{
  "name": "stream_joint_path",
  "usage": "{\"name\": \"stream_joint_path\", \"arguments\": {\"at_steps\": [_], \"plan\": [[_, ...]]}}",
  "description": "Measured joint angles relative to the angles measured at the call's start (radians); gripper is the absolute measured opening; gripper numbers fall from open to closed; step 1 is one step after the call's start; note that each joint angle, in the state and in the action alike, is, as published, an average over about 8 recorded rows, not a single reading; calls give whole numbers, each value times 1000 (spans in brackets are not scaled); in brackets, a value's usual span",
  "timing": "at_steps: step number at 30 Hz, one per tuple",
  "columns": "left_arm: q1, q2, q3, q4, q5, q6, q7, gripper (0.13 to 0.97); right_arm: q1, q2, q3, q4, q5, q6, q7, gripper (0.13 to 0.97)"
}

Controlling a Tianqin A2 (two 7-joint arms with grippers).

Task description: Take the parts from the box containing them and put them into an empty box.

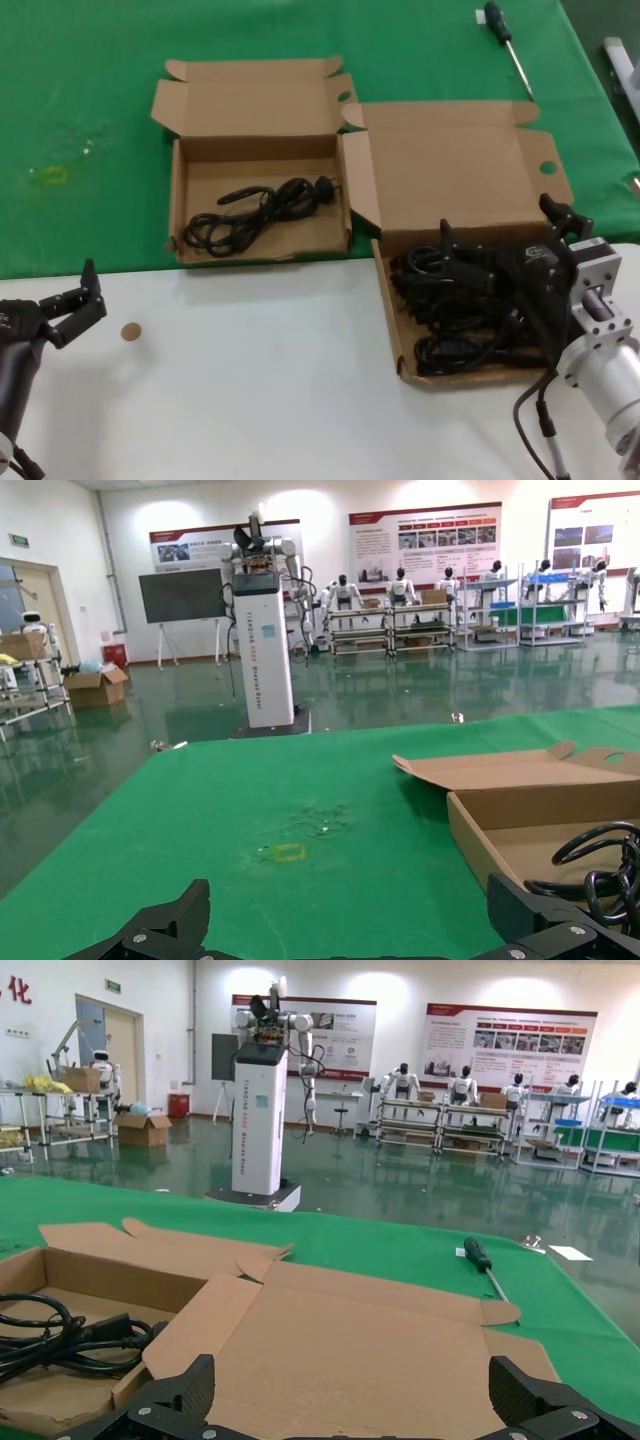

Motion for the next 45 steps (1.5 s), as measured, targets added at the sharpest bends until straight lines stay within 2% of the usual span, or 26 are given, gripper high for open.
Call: {"name": "stream_joint_path", "arguments": {"at_steps": [45], "plan": [[0,0,0,0,0,0,0,966,0,0,0,0,0,0,0,966]]}}
